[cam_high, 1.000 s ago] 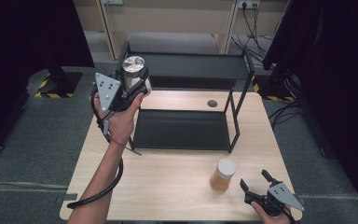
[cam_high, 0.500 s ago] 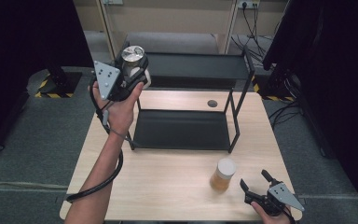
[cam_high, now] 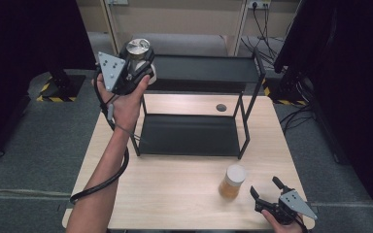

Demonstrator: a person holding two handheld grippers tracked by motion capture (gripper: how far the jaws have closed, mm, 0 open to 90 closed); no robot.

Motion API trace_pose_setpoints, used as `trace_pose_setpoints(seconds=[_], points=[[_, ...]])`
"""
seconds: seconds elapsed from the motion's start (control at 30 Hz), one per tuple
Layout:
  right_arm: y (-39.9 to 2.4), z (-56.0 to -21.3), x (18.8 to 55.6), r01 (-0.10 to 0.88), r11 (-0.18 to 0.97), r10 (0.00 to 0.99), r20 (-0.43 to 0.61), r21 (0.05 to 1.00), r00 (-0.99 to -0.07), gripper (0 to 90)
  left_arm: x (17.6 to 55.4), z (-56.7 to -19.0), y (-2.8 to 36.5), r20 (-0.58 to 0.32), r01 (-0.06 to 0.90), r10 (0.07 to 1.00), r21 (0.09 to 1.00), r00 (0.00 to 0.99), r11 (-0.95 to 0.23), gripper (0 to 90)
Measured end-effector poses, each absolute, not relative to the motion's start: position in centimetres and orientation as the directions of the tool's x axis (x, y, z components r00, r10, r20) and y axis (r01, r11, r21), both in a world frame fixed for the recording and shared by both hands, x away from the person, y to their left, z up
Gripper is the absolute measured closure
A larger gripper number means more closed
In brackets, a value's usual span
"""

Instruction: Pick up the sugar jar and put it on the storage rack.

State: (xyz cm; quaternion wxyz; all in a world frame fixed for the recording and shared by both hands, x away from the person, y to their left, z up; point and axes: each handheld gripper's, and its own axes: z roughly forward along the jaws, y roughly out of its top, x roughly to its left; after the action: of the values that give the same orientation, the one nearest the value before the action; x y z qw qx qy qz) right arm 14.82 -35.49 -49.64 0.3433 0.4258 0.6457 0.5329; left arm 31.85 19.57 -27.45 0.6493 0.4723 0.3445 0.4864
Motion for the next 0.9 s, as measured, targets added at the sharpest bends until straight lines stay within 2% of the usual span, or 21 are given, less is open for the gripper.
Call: trace_pose_setpoints(seconds=[0.9], points=[[-35.6,-49.7,14.8,0.180,0.068,0.915,0.011,0.981,-0.404,7.4,36.0,-26.1,19.3,0.040,-0.258,0.966,0.966,0.256,0.029,34.7]])
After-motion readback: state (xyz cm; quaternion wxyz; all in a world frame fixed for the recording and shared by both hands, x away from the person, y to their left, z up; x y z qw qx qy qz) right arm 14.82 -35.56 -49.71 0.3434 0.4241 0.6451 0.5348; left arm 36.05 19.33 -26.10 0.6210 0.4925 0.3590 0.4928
